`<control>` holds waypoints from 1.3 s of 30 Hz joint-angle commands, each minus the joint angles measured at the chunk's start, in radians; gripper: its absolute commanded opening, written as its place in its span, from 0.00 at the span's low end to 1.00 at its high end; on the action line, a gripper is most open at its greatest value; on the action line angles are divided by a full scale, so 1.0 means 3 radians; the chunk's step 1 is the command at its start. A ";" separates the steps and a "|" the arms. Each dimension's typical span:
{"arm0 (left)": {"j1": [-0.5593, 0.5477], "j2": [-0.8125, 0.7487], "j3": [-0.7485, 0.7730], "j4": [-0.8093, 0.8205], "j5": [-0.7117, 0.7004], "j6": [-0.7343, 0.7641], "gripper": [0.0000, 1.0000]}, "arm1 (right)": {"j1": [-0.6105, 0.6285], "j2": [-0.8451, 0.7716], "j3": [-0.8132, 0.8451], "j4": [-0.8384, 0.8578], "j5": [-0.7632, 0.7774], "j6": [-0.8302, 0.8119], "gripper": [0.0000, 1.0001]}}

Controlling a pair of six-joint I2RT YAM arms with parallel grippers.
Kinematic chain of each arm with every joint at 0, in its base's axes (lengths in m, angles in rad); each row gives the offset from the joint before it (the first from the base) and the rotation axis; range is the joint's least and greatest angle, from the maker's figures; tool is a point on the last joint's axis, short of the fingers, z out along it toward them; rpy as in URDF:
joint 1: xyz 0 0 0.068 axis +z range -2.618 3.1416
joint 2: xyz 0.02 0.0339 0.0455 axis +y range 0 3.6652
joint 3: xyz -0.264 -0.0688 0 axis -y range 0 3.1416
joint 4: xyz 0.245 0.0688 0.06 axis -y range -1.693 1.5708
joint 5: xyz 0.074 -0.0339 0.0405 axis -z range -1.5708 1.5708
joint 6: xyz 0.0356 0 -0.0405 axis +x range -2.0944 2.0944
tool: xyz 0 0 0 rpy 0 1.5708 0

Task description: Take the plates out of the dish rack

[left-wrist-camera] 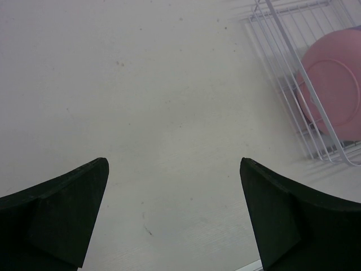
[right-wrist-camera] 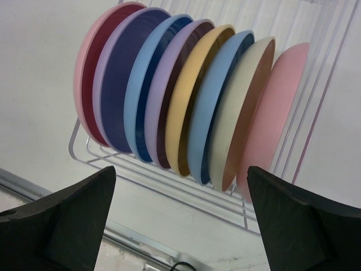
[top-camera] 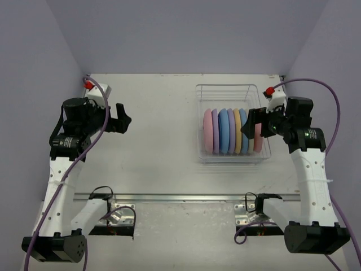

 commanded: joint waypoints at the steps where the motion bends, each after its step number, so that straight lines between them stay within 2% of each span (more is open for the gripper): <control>1: 0.0088 -0.0019 -0.0012 0.0086 0.0115 0.0132 1.00 | 0.0003 0.0161 0.0232 -0.0081 -0.0039 0.0030 0.99; 9: 0.0088 0.0014 0.0062 0.0105 0.0262 0.0117 1.00 | -0.0021 0.0458 0.0503 -0.0369 -0.0065 -0.0068 0.99; 18: 0.0088 0.0125 0.0142 0.0053 0.0516 0.0161 1.00 | -0.0849 0.1288 0.1335 -0.0971 -0.0859 -0.0607 0.98; 23: 0.0088 0.0143 0.0142 0.0057 0.0592 0.0178 1.00 | -0.1199 0.1769 0.1752 -0.1351 -0.1281 -0.0915 0.81; 27: 0.0088 0.0179 0.0137 0.0064 0.0614 0.0179 1.00 | -0.1239 0.2009 0.1913 -0.1699 -0.1468 -0.1135 0.73; 39: 0.0086 0.0260 0.0135 0.0089 0.0651 0.0174 1.00 | -0.1237 0.2454 0.1783 -0.1888 -0.1499 -0.1442 0.50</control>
